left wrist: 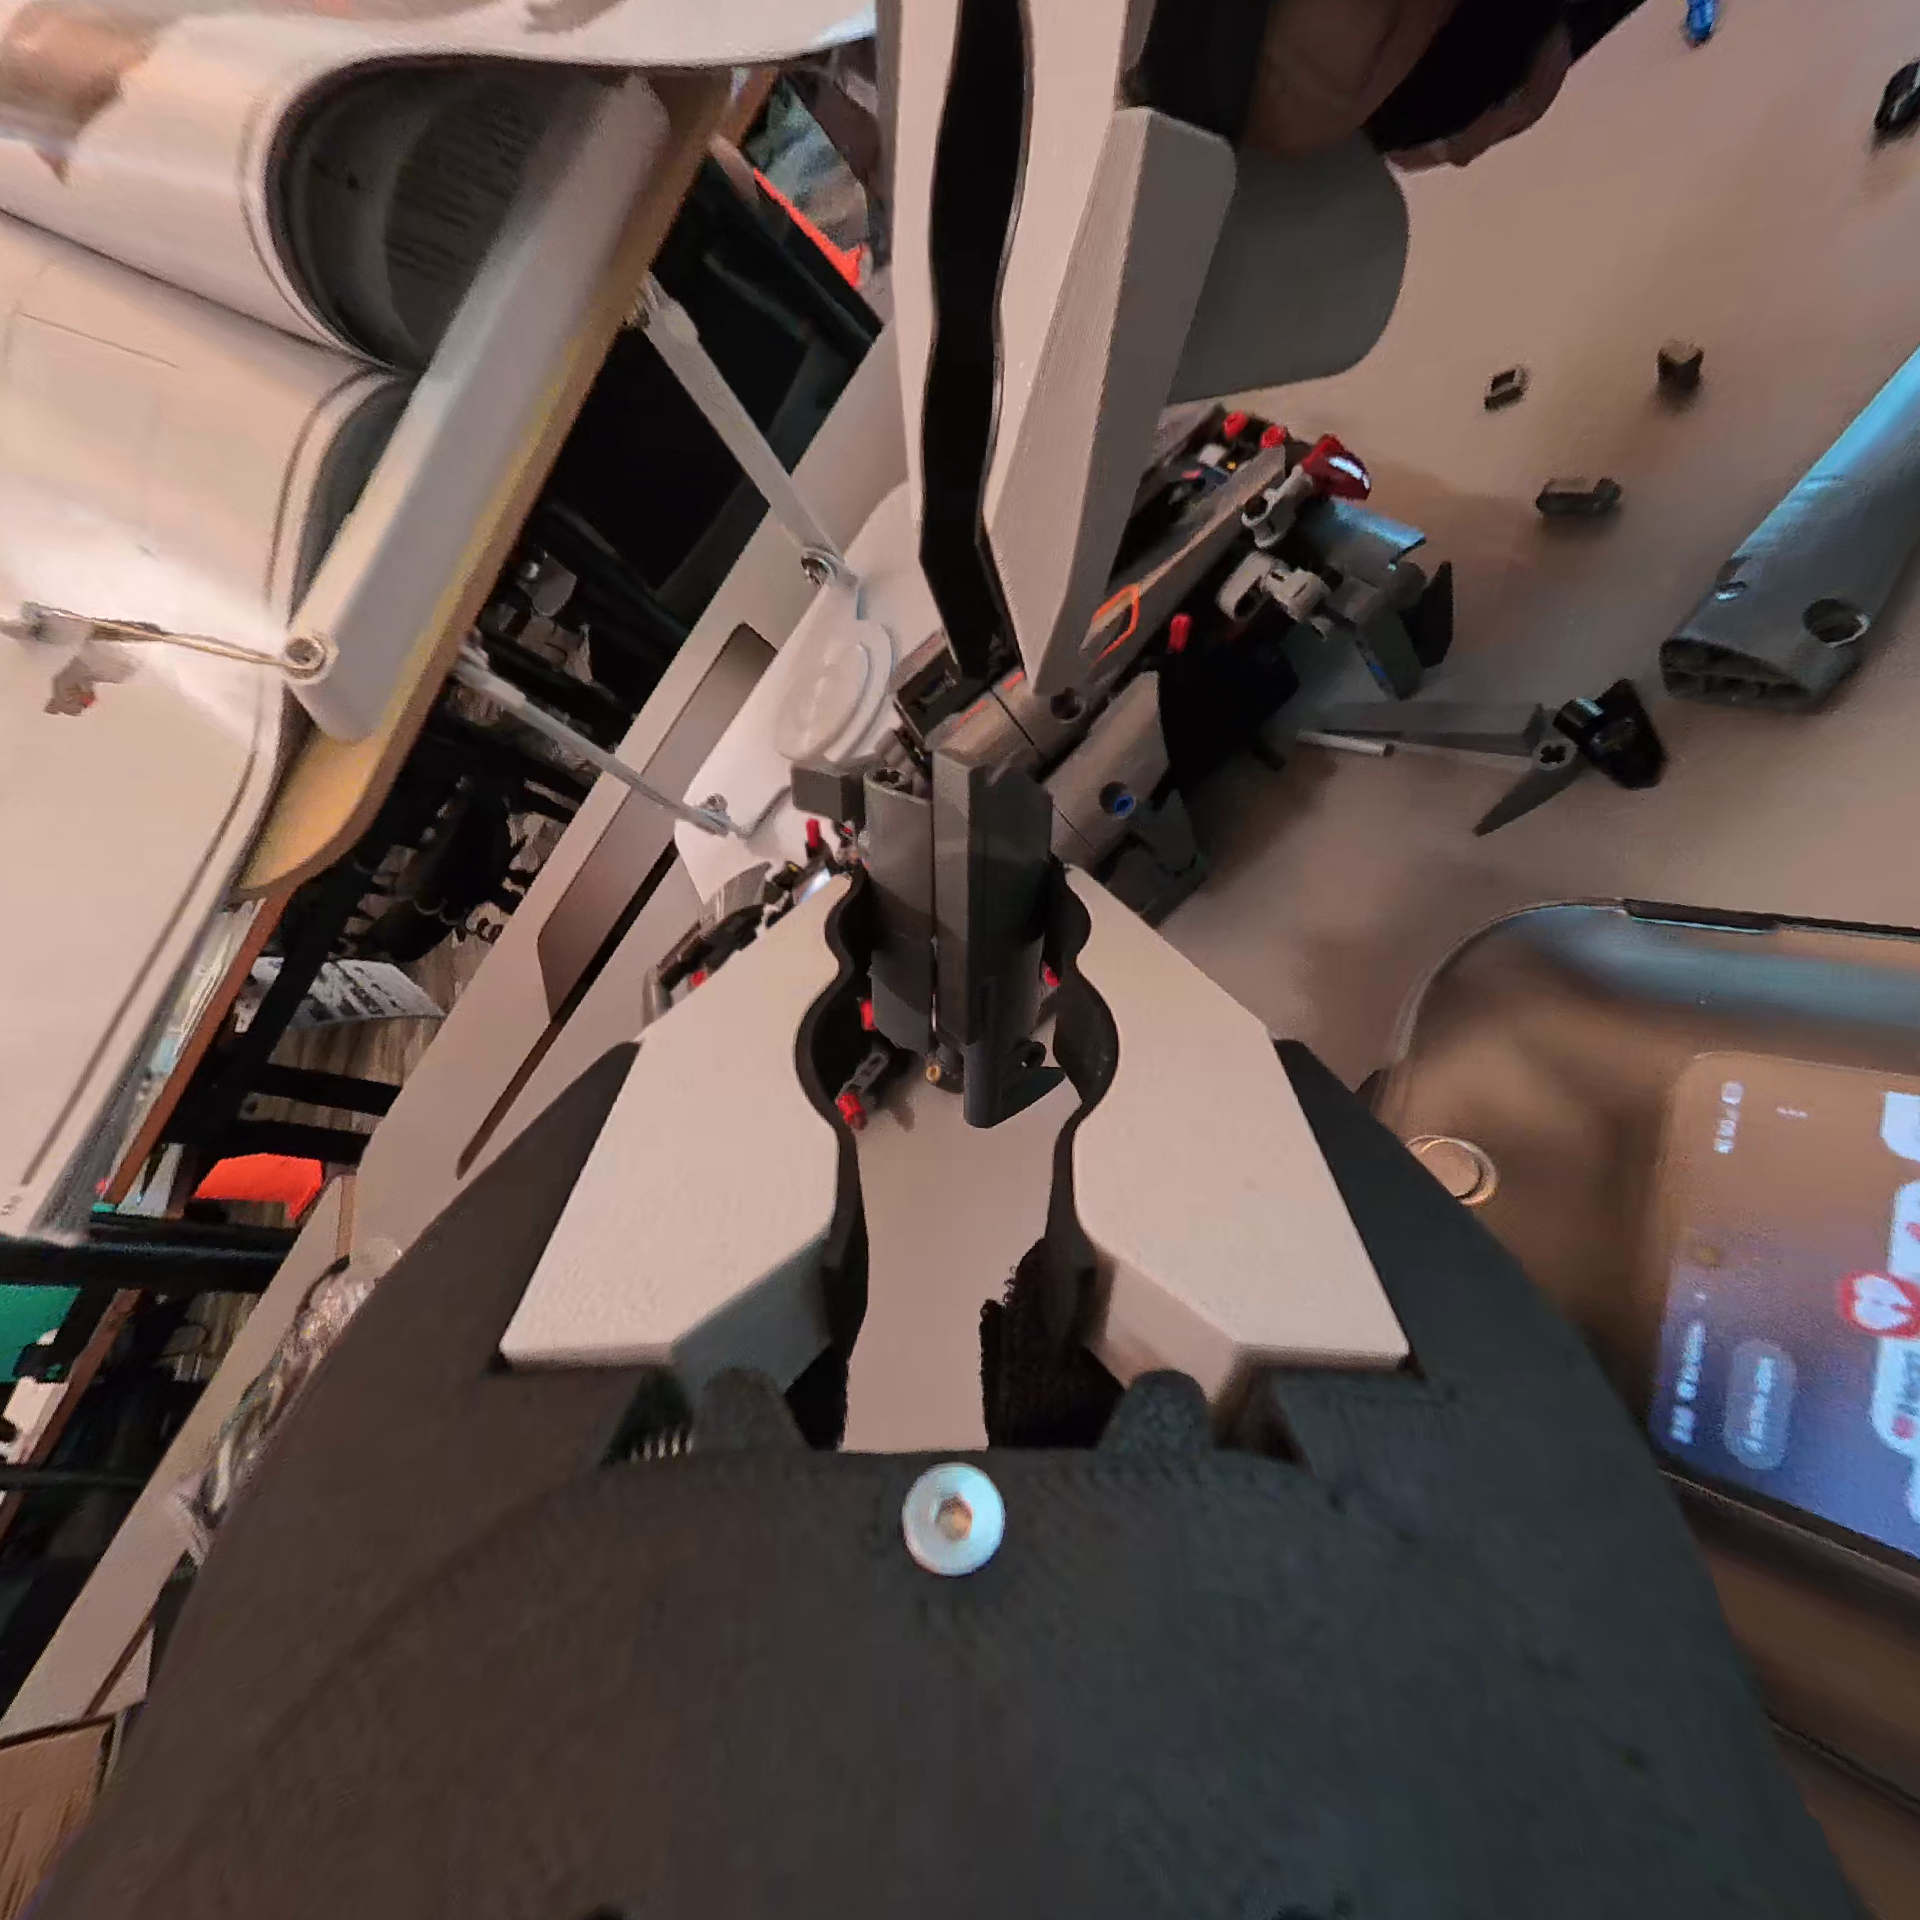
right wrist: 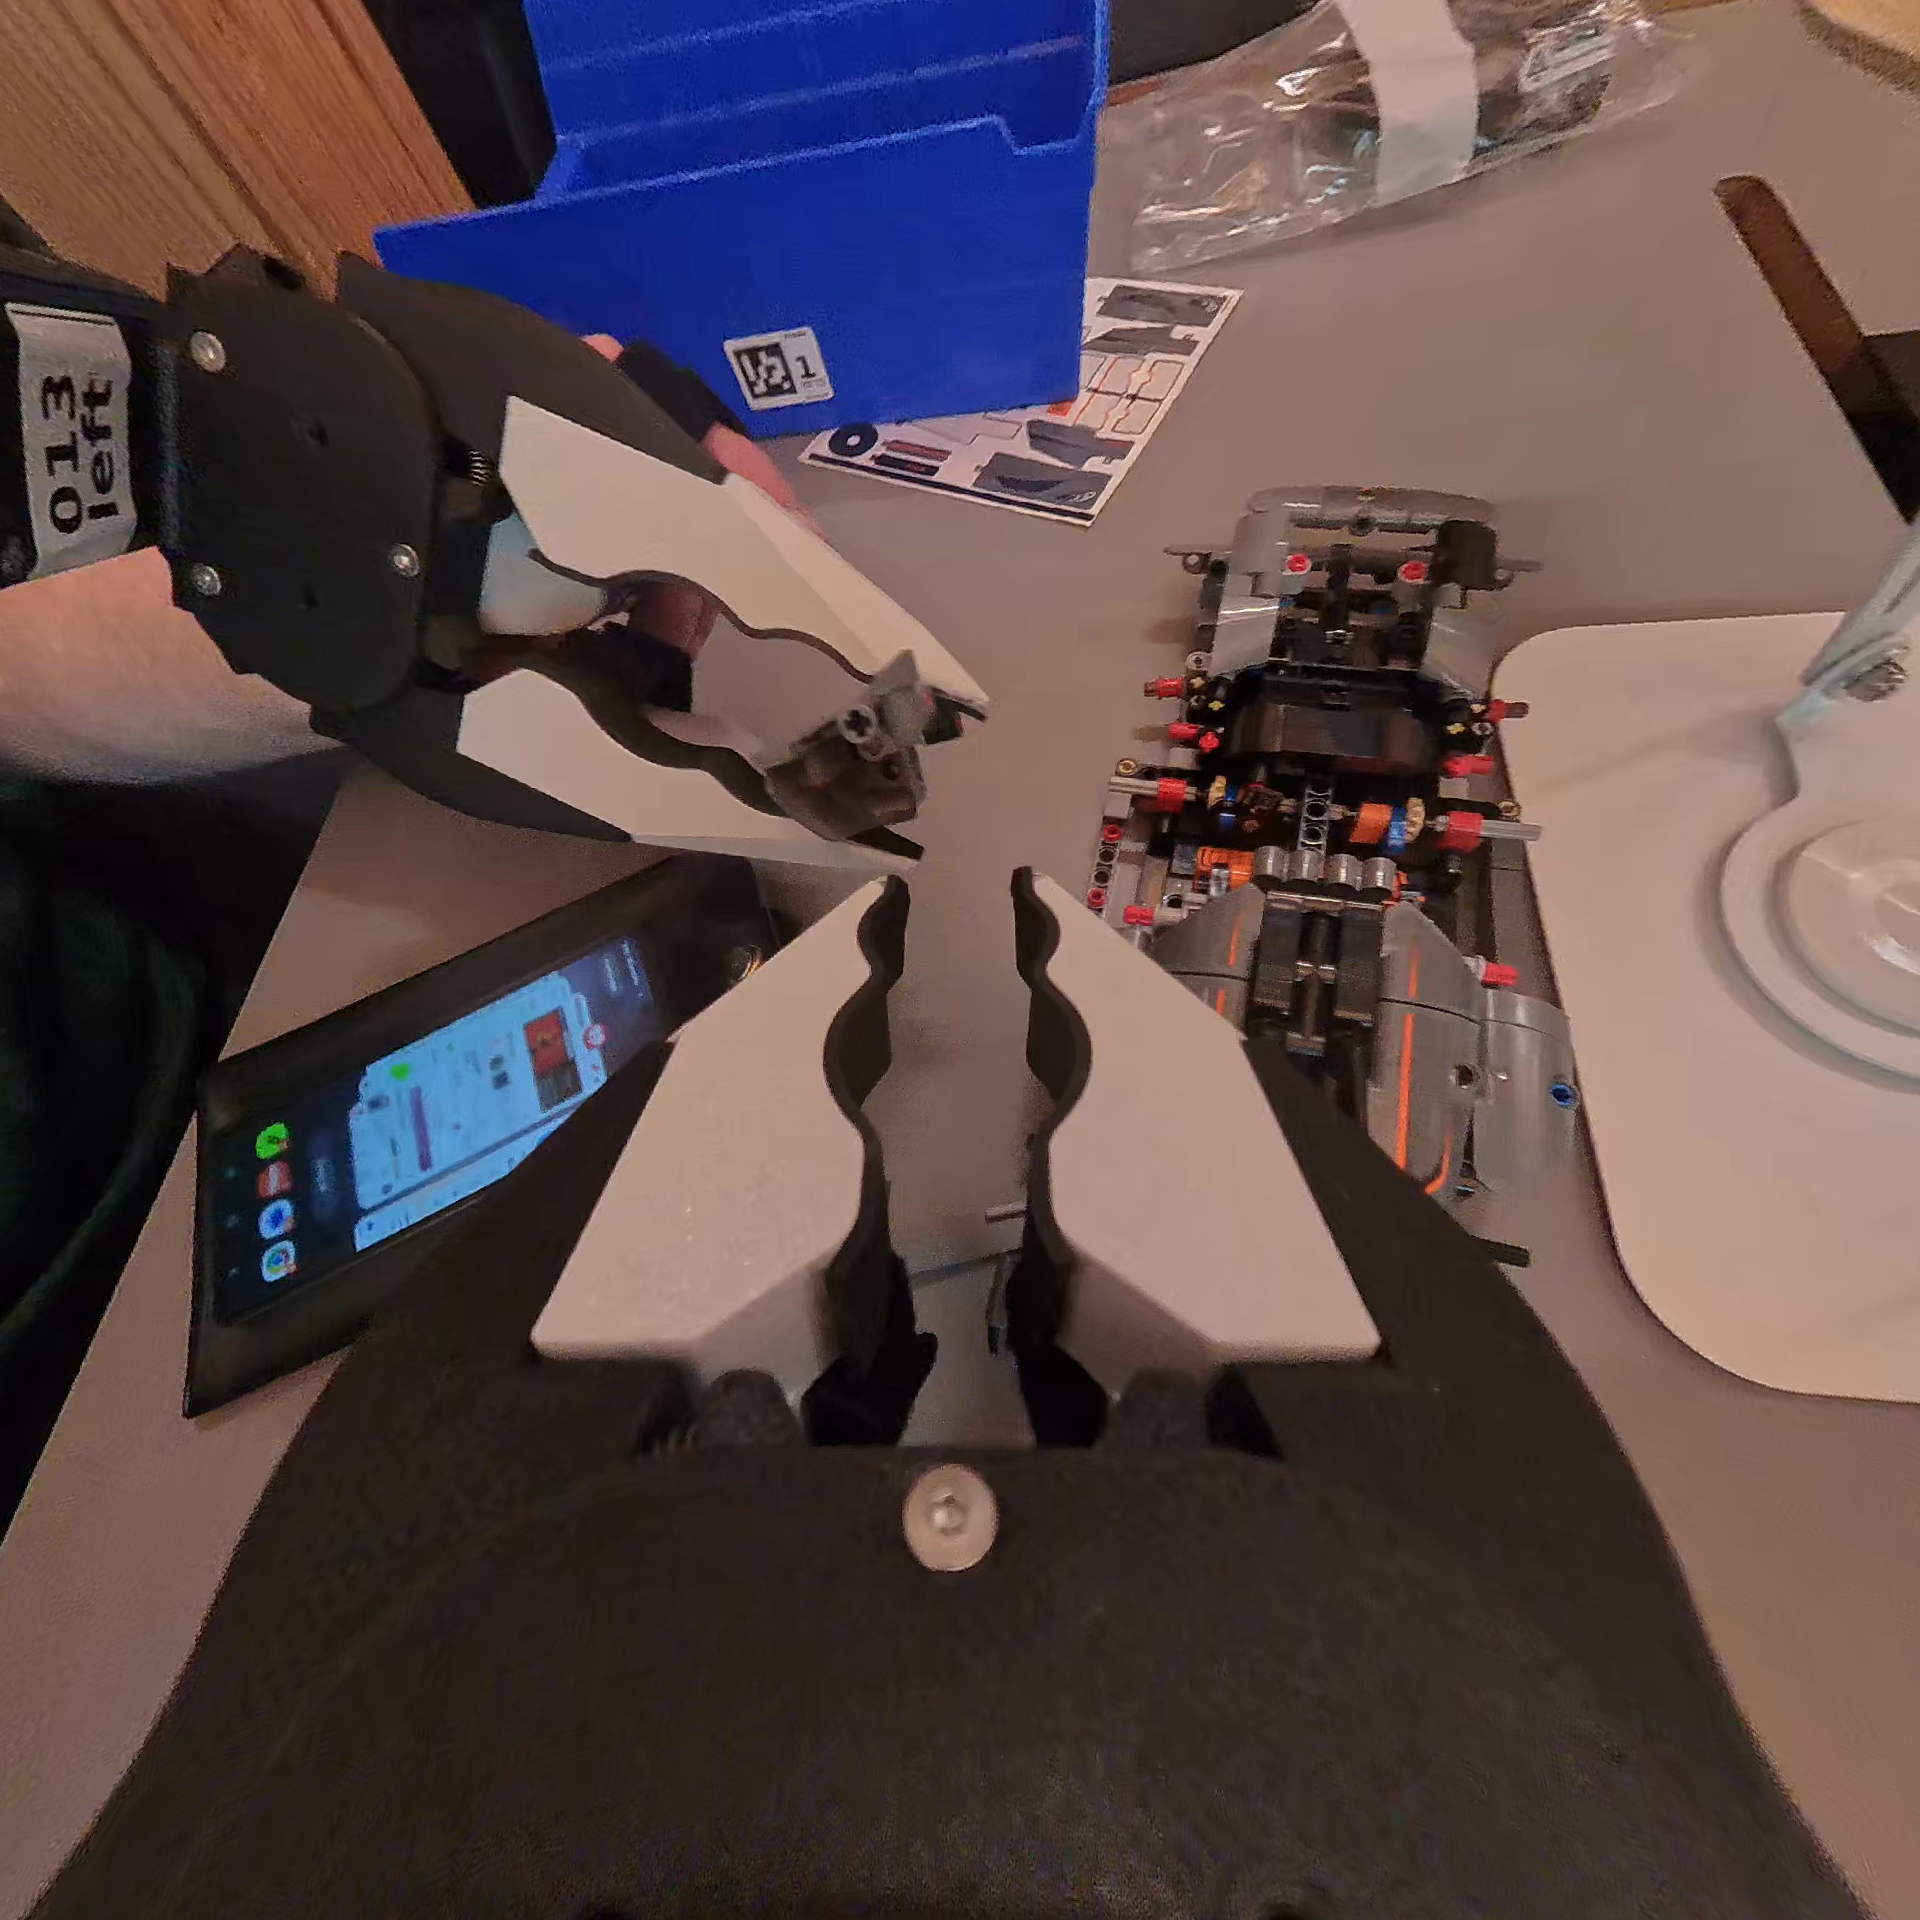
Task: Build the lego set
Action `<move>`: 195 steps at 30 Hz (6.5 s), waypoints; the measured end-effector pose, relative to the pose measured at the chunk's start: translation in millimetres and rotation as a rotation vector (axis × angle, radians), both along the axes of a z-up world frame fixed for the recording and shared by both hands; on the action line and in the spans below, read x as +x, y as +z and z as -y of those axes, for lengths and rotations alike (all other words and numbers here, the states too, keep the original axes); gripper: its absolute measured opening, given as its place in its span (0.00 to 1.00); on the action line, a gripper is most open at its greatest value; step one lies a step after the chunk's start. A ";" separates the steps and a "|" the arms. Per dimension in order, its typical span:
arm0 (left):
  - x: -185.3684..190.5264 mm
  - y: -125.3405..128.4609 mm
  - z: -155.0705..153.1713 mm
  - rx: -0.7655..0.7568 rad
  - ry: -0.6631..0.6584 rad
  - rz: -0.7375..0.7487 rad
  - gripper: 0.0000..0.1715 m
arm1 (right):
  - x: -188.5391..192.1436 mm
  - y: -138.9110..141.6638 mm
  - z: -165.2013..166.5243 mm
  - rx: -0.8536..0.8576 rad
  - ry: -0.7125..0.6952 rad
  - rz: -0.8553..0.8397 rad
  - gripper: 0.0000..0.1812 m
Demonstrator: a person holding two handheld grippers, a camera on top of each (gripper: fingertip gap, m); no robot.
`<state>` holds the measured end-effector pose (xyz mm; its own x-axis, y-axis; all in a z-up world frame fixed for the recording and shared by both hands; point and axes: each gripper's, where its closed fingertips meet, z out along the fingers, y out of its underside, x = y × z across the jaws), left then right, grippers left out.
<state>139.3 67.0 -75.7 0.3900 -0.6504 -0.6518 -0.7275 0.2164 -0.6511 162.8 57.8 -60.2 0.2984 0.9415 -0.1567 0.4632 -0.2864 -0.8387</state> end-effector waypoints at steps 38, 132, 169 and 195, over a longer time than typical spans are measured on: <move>-23.0 -34.7 -41.1 0.091 -0.076 -0.249 0.18 | 40.4 -43.8 -49.3 0.044 -0.217 0.218 0.43; -6.3 -24.4 -31.5 -0.056 -0.191 -0.005 0.18 | 118.2 -71.2 -55.4 0.461 -0.101 0.676 0.47; -1.0 -25.3 -30.3 -0.049 -0.191 -0.011 0.18 | 110.8 -54.0 -39.6 0.477 -0.019 0.616 0.41; -4.1 -22.6 -34.5 -0.043 -0.172 -0.002 0.18 | 106.3 -52.2 -38.1 0.495 -0.017 0.597 0.33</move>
<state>135.2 101.5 -98.2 0.2694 -0.7345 -0.6228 -0.6836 0.3096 -0.6609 269.1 95.9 -112.4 0.2152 0.8542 0.4734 0.8758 0.0457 -0.4805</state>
